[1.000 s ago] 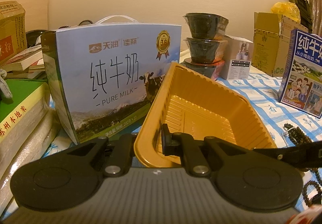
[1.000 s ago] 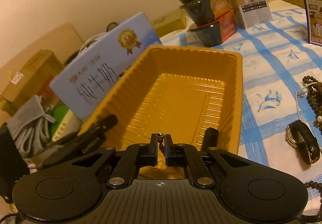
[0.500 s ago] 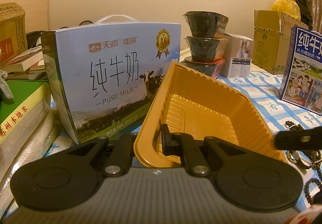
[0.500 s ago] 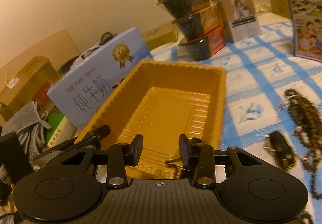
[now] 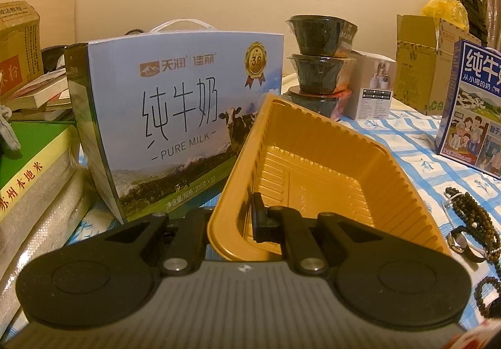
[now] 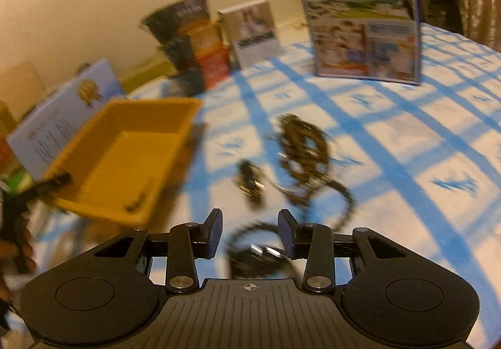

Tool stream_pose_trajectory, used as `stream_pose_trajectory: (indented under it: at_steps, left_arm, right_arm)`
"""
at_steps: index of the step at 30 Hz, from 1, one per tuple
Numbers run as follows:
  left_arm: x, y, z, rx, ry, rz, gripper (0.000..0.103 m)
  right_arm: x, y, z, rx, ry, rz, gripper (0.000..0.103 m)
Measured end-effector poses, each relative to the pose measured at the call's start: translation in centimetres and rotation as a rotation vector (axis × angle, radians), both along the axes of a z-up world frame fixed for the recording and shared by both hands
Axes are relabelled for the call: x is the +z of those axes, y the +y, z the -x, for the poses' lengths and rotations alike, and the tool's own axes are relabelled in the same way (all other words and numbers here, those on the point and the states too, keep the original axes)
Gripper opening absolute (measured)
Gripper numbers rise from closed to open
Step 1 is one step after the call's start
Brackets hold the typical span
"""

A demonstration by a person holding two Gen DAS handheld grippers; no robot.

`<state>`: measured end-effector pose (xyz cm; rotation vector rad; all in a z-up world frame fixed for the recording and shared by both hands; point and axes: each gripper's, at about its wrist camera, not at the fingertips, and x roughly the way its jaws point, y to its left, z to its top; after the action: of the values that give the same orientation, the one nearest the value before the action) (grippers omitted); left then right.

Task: Organize jewelry
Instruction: 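Grasp the next black watch with the right gripper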

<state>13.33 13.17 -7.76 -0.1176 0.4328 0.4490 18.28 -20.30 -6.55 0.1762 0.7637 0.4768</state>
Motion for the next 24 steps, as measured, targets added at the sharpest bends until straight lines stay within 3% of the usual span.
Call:
stream_pose_trajectory:
  at_steps: [4, 16, 18, 20, 24]
  left_arm:
    - [0.0, 0.0, 0.0, 0.0, 0.0, 0.0, 0.009]
    - [0.0, 0.0, 0.0, -0.001, 0.002, 0.0, 0.009]
    - [0.0, 0.1, 0.0, -0.001, 0.002, -0.001, 0.009]
    - [0.0, 0.1, 0.0, -0.001, 0.002, 0.0, 0.009]
    - [0.0, 0.1, 0.0, -0.001, 0.002, 0.0, 0.009]
  right_arm:
    - [-1.2, -1.0, 0.5, 0.019, 0.023, 0.063, 0.04]
    - [-3.1, -0.7, 0.2, 0.033, 0.084, 0.112, 0.039]
    - [-3.2, -0.8, 0.0, 0.03, 0.085, 0.111, 0.035]
    - [-3.3, -0.9, -0.1, 0.033, 0.093, 0.107, 0.018]
    - [-3.4, -0.9, -0.3, 0.036, 0.097, 0.106, 0.013]
